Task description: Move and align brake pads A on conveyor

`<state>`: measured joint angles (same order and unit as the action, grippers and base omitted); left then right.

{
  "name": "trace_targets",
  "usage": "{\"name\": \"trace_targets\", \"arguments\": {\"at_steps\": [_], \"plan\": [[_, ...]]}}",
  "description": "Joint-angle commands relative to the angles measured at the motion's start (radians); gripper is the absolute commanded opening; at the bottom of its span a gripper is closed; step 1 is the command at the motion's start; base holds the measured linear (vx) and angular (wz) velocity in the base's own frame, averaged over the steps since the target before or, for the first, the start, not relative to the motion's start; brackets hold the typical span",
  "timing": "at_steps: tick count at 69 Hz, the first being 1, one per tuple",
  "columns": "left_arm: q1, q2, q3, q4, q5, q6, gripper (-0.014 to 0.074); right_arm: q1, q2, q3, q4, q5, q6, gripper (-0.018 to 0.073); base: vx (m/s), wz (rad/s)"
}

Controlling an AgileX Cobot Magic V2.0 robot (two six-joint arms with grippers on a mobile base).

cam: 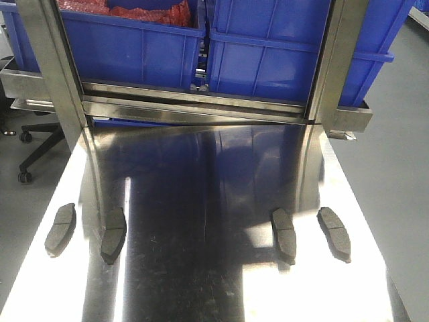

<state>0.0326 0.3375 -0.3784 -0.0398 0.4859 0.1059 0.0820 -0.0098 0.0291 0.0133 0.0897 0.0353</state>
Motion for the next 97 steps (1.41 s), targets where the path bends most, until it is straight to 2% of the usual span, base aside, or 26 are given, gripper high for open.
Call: {"name": "trace_targets", "arguments": {"at_steps": [1, 9, 14, 22, 31, 36, 41, 49, 59, 68, 78, 91, 97], "plan": [[-0.005, 0.107, -0.082, -0.003, -0.006, -0.008, -0.0007, -0.002, -0.015, 0.019, -0.002, -0.081, -0.004, -0.001, 0.0, 0.0], [-0.005, 0.137, -0.083, -0.014, -0.024, -0.012, 0.0008, -0.002, -0.015, 0.019, -0.002, -0.081, -0.004, -0.001, 0.0, 0.0], [-0.005, 0.135, -0.082, -0.021, -0.027, -0.014, 0.0056, -0.002, -0.015, 0.019, -0.002, -0.081, -0.004, -0.001, 0.0, 0.0], [-0.005, 0.135, -0.082, -0.041, -0.027, -0.014, 0.0239, -0.002, -0.015, 0.019, -0.002, -0.081, -0.004, -0.001, 0.0, 0.0], [-0.005, 0.135, -0.082, -0.093, -0.02, -0.014, 0.0533, -0.002, -0.015, 0.019, -0.002, -0.081, -0.004, -0.001, 0.0, 0.0], [-0.005, 0.135, -0.082, -0.093, -0.024, -0.014, 0.0645, -0.002, -0.015, 0.019, -0.002, -0.081, -0.004, -0.001, 0.0, 0.0], [-0.005, 0.136, -0.082, -0.091, -0.024, -0.014, 0.0713, -0.002, -0.015, 0.019, -0.002, -0.081, -0.004, -0.001, 0.0, 0.0], [-0.005, 0.136, -0.082, -0.092, -0.033, -0.016, 0.0725, -0.002, -0.015, 0.019, -0.002, -0.081, -0.004, -0.001, 0.0, 0.0], [-0.005, 0.161, -0.095, -0.142, -0.036, -0.006, 0.0689, -0.002, -0.015, 0.019, -0.002, -0.081, -0.004, -0.001, 0.0, 0.0], [-0.005, 0.304, -0.17, -0.21, -0.02, 0.069, 0.0664, -0.002, -0.015, 0.019, -0.002, -0.081, -0.004, -0.001, 0.0, 0.0], [-0.007, 0.534, -0.295, -0.249, -0.02, 0.088, 0.0645, -0.002, -0.015, 0.019, -0.002, -0.081, -0.004, -0.001, 0.0, 0.0], [-0.109, 0.817, -0.456, -0.233, -0.034, 0.092, 0.0642, -0.002, -0.015, 0.019, -0.002, -0.081, -0.004, -0.001, 0.0, 0.0], [-0.141, 0.954, -0.516, -0.192, -0.036, 0.046, 0.064, -0.002, -0.015, 0.019, -0.002, -0.081, -0.004, -0.001, 0.0, 0.0]]}}
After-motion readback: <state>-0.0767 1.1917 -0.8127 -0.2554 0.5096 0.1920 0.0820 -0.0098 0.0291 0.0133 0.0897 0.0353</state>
